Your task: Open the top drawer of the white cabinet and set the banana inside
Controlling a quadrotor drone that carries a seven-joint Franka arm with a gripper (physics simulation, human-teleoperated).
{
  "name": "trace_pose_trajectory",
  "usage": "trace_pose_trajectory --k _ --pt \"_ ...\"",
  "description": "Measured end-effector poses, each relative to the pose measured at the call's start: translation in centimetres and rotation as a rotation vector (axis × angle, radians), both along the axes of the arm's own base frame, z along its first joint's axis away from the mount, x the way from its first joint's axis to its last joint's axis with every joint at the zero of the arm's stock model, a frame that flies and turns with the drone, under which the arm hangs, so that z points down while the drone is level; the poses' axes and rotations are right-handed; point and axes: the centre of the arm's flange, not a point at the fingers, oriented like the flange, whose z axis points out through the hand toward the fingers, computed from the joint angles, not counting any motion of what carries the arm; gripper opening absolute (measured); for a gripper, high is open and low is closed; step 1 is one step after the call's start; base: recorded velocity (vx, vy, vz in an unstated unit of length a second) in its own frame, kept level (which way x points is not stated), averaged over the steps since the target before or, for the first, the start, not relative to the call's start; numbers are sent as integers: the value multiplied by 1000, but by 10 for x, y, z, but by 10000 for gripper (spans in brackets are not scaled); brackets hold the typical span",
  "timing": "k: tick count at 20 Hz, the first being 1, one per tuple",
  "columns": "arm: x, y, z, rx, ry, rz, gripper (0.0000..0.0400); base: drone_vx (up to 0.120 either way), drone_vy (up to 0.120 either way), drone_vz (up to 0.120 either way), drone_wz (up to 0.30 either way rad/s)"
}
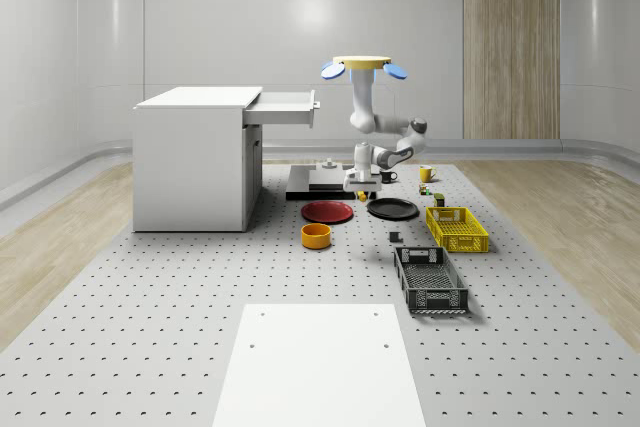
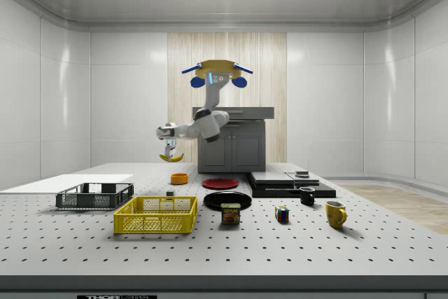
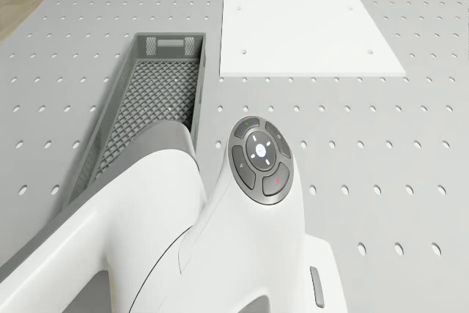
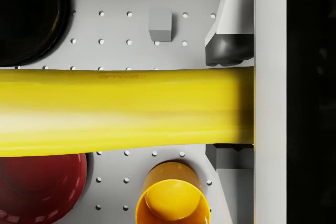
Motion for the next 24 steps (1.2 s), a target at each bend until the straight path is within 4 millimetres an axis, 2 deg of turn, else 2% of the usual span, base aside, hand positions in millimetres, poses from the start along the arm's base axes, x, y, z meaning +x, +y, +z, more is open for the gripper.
trace_pose_trajectory --k 24 --pt "0 0 0 0 0 0 192 -120 0 120 0"
